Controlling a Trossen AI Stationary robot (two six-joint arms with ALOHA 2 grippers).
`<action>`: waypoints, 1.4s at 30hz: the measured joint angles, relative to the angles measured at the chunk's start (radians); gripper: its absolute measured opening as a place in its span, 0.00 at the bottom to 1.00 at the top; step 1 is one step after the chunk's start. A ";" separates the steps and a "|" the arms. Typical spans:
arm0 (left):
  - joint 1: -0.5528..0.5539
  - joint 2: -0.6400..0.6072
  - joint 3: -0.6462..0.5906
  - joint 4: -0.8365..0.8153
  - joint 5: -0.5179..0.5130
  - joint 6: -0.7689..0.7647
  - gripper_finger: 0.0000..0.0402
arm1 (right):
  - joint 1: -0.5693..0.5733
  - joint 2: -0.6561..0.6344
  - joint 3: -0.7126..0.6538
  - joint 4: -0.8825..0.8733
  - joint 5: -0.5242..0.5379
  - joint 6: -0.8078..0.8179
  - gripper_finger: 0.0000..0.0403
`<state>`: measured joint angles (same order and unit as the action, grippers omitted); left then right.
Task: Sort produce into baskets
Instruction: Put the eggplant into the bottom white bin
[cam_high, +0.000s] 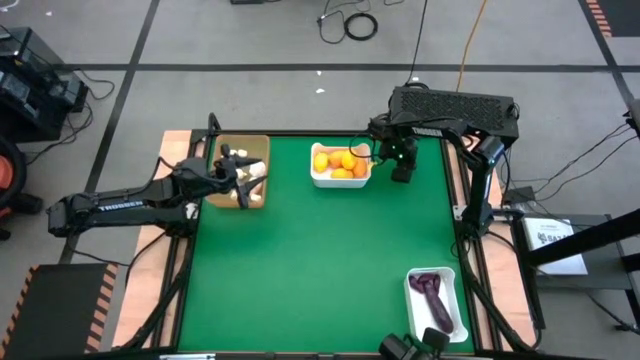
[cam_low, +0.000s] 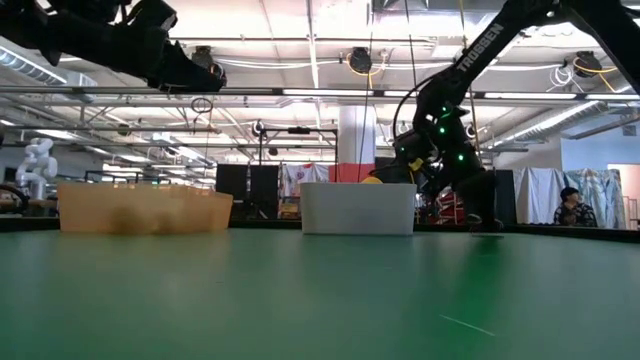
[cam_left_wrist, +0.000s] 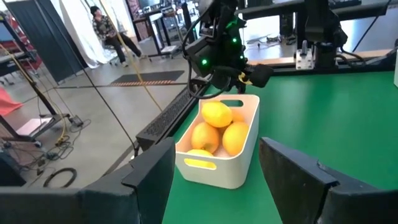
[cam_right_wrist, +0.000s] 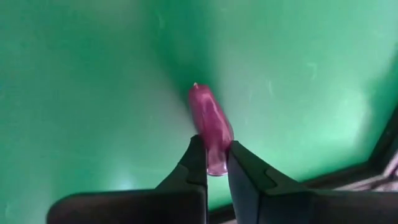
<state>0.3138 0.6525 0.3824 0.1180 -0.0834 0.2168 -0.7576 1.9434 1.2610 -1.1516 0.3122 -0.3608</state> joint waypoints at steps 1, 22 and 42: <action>0.000 0.000 0.000 0.006 0.000 0.000 0.60 | 0.000 0.000 0.011 -0.019 -0.002 0.002 0.06; 0.000 0.000 0.000 0.053 0.000 0.025 0.60 | 0.308 -0.351 0.076 -0.386 -0.453 0.635 0.06; 0.000 0.000 0.000 0.040 0.071 -0.112 0.60 | 1.392 -0.630 -0.254 0.020 -0.575 1.981 0.10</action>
<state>0.3137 0.6525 0.3824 0.1577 -0.0119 0.1049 0.6347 1.3133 1.0074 -1.1317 -0.2624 1.6199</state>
